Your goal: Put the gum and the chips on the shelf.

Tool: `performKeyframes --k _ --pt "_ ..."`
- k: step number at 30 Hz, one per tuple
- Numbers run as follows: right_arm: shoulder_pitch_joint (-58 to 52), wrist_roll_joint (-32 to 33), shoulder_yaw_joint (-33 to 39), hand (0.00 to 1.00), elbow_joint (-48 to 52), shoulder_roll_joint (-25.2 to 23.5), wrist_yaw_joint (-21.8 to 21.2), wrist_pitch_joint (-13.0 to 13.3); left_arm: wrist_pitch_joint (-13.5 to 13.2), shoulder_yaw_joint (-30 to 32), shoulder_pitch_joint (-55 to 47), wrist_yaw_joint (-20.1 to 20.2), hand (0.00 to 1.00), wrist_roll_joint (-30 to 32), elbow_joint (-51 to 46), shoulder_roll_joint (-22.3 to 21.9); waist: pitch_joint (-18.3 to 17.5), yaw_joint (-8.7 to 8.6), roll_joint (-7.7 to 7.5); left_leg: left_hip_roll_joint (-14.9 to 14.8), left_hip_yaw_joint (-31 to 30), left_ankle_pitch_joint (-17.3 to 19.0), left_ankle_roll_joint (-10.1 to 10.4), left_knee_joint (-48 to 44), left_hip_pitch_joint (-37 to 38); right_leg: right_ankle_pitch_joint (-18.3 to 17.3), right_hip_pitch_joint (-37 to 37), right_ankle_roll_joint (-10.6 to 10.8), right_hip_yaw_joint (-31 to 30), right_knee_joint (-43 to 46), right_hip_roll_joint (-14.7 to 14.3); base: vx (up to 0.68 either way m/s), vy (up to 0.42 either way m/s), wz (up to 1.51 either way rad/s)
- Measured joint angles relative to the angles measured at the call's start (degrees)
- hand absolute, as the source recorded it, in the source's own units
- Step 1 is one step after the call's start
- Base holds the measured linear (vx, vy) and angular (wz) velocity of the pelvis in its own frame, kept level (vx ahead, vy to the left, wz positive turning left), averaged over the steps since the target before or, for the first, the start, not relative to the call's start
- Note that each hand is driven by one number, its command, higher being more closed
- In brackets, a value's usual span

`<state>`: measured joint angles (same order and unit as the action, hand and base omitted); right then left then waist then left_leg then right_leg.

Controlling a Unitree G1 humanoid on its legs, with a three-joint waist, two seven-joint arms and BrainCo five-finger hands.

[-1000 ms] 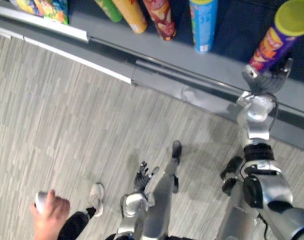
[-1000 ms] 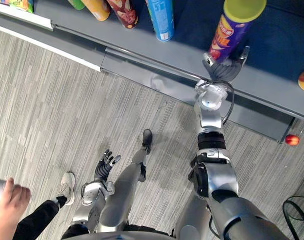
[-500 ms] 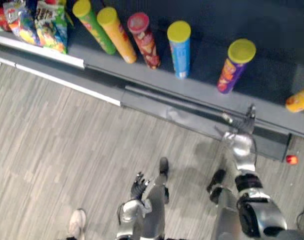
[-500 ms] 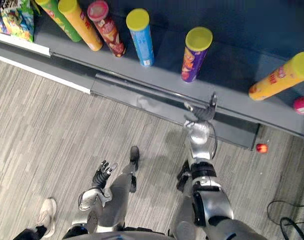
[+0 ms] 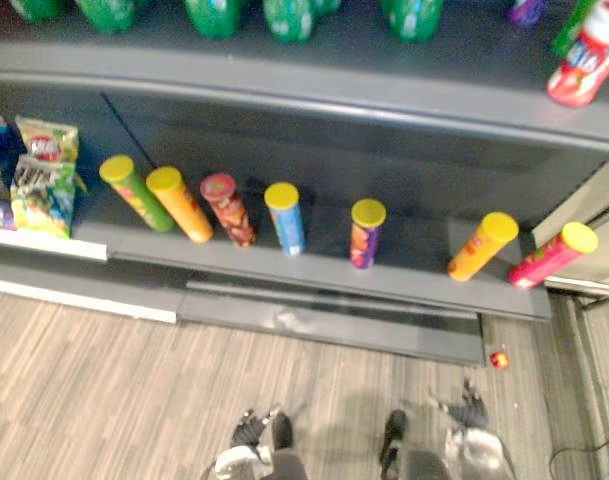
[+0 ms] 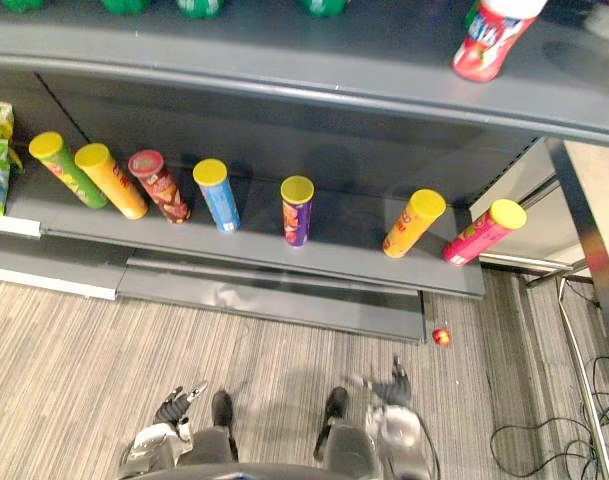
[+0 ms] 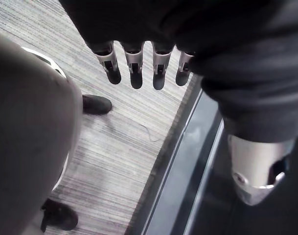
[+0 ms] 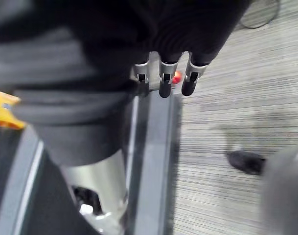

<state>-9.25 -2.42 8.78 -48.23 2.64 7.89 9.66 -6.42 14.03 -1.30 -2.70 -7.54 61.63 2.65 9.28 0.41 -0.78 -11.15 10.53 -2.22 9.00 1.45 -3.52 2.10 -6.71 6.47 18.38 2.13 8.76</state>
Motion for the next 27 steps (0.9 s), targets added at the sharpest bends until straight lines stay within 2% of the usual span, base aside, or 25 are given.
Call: performKeyframes --k 1,4,9,13,18,22,27 --pt "-0.2 0.4 1.9 0.00 -1.1 -0.2 -1.3 0.1 0.1 1.1 -1.0 0.7 0.00 0.0 0.1 0.1 -0.5 -0.57 -0.14 0.2 0.3 0.2 0.0 0.5 1.3 0.3 1.2 0.1 -0.1 -0.9 0.0 0.11 0.022 -0.06" --pt "-0.7 0.1 4.5 0.00 -6.1 0.6 -3.8 0.0 0.4 4.2 -2.6 1.5 0.00 0.0 1.3 -0.2 -2.7 -0.36 -0.38 0.6 1.4 1.5 0.0 0.5 3.7 0.6 3.9 0.6 -1.1 -2.9 0.0 0.08 0.025 -0.11" --pt "-2.1 2.3 11.4 0.00 -13.5 -0.1 -4.8 -1.9 0.7 8.7 -4.3 2.0 0.00 -0.3 2.4 -0.3 -4.9 -0.38 -0.02 1.0 3.3 3.1 0.0 0.6 6.9 0.8 6.4 0.8 -2.8 -4.2 0.0 0.06 0.019 -0.16" --pt "-2.5 5.9 14.5 0.00 -15.7 -0.7 -4.6 -2.5 0.8 9.5 -4.6 1.9 0.00 -0.2 3.0 -0.4 -5.2 -1.24 0.18 1.3 3.7 3.2 0.0 1.2 8.3 1.0 7.5 1.1 -3.1 -5.0 0.1 0.02 0.012 -0.08" --pt "-2.1 9.9 19.2 0.00 -18.2 -1.0 -4.5 -4.2 1.0 10.0 -4.8 1.8 0.00 -0.1 4.2 -0.5 -6.4 -1.43 0.65 1.7 4.0 3.4 -0.2 1.9 8.9 1.2 8.1 1.4 -3.1 -6.0 0.4 0.00 0.000 0.00" --pt "-1.8 14.0 22.3 0.00 -19.9 -1.5 -4.4 -4.5 1.6 9.9 -4.8 1.8 0.00 0.1 4.4 -0.5 -6.6 -1.55 0.87 1.8 4.2 3.5 -0.3 2.5 10.1 1.2 9.1 1.5 -3.1 -6.4 0.3 0.03 0.010 -0.01" --pt "-1.8 14.3 22.3 0.00 -20.4 -1.4 -4.7 -4.8 1.6 8.5 -4.8 1.8 0.00 1.5 4.5 -0.5 -7.2 -1.70 0.95 1.9 4.3 3.5 -0.3 2.7 10.1 1.2 9.2 1.5 -3.1 -7.0 0.3 0.01 0.002 0.00"
